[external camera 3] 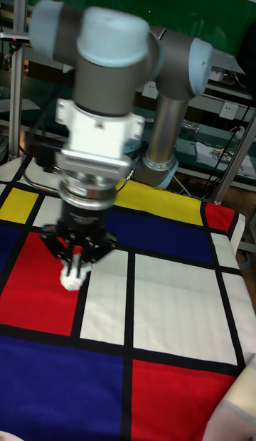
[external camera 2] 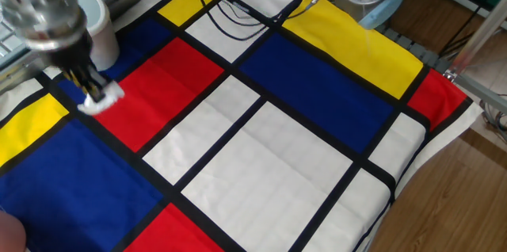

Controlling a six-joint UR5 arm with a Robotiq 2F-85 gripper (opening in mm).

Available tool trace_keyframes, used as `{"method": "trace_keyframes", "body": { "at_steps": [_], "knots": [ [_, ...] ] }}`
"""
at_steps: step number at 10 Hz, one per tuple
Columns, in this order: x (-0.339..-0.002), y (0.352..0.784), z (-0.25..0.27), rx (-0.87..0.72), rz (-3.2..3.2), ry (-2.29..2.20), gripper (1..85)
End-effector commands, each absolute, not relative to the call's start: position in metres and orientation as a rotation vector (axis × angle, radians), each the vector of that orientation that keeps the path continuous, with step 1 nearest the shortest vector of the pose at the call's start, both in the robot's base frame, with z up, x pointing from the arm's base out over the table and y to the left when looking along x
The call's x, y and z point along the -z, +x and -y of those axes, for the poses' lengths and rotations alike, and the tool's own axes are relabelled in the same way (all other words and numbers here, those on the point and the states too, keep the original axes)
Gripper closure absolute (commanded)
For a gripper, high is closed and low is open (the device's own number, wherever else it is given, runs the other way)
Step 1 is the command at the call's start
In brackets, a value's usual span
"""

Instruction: Put the garbage in the trash can

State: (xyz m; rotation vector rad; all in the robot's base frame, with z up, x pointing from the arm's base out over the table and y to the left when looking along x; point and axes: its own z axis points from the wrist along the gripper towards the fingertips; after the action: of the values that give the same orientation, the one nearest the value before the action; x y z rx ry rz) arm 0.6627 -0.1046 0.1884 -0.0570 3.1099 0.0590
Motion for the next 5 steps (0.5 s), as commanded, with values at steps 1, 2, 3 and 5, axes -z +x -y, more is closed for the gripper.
{"method": "trace_keyframes", "body": {
  "at_steps": [1, 2, 3, 5],
  "knots": [
    [-0.186, 0.639, 0.135, -0.115, -3.101, -0.064, 84.7],
    [-0.183, 0.637, 0.137, -0.114, -3.1, -0.068, 84.7],
    [-0.181, 0.639, 0.125, -0.146, -3.107, -0.064, 84.7],
    [-0.179, 0.637, 0.123, -0.131, -3.127, -0.013, 84.7]
  ]
}}
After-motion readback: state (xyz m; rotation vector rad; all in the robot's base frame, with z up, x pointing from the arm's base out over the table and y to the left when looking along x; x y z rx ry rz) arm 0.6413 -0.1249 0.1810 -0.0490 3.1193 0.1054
